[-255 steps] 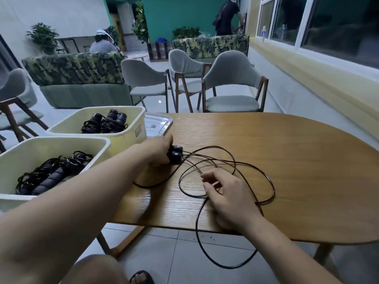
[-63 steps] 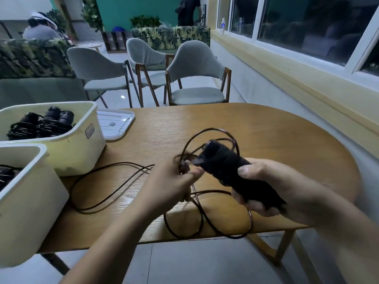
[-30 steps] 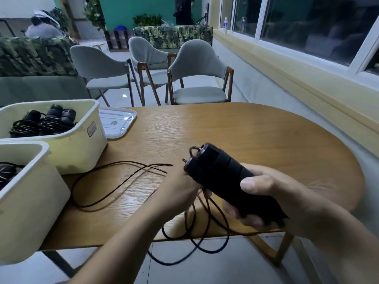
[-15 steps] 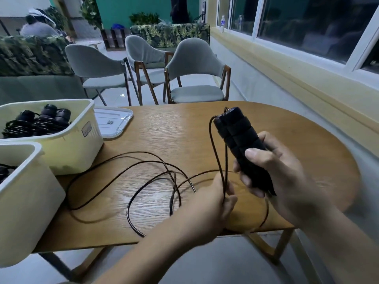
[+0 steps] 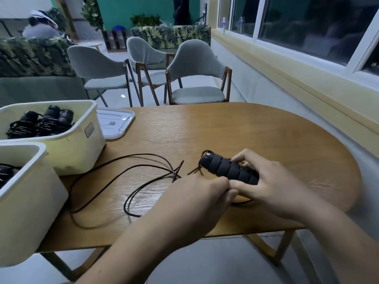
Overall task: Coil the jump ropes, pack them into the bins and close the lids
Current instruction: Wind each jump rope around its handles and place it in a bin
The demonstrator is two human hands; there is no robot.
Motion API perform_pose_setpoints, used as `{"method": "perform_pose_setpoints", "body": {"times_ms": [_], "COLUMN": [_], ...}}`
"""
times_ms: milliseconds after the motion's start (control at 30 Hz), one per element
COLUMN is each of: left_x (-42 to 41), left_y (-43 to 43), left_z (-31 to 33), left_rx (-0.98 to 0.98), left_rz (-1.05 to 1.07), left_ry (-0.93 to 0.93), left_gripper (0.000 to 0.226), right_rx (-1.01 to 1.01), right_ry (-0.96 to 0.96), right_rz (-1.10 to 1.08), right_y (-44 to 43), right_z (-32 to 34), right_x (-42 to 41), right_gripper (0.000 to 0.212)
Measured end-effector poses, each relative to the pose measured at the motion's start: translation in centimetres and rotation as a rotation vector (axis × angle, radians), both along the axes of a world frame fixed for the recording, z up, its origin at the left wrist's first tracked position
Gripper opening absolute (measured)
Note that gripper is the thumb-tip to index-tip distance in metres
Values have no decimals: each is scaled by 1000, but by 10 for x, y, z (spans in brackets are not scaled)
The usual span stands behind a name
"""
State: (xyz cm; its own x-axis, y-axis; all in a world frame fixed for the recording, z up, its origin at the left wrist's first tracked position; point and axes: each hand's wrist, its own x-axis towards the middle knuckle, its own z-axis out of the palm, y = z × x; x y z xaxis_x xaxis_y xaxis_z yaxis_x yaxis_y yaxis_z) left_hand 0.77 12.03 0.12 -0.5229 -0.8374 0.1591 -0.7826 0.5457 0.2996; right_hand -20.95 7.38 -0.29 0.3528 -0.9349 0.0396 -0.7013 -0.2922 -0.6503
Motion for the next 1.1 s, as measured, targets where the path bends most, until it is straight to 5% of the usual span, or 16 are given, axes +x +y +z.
{"method": "perform_pose_setpoints", "body": {"times_ms": [200, 500, 633, 800, 1100], "left_x": [15, 23, 29, 35, 39], "left_y": [-6, -12, -18, -21, -32], "left_z": [-15, -8, -6, 4, 3], "left_rx": [-136, -172, -11, 275, 591], "left_rz": [-52, -47, -28, -74, -166], "left_ry": [84, 174, 276, 451, 682], "left_gripper": [30, 35, 29, 36, 42], "right_rx": [55, 153, 255, 397, 458], "right_ry": [81, 123, 91, -56, -305], "right_rz": [229, 371, 417, 489, 532], "right_y": [-1, 16, 19, 24, 28], "right_z": [1, 12, 15, 21, 20], "right_x": [0, 12, 13, 11, 13], "right_gripper": [68, 19, 27, 5, 26]}}
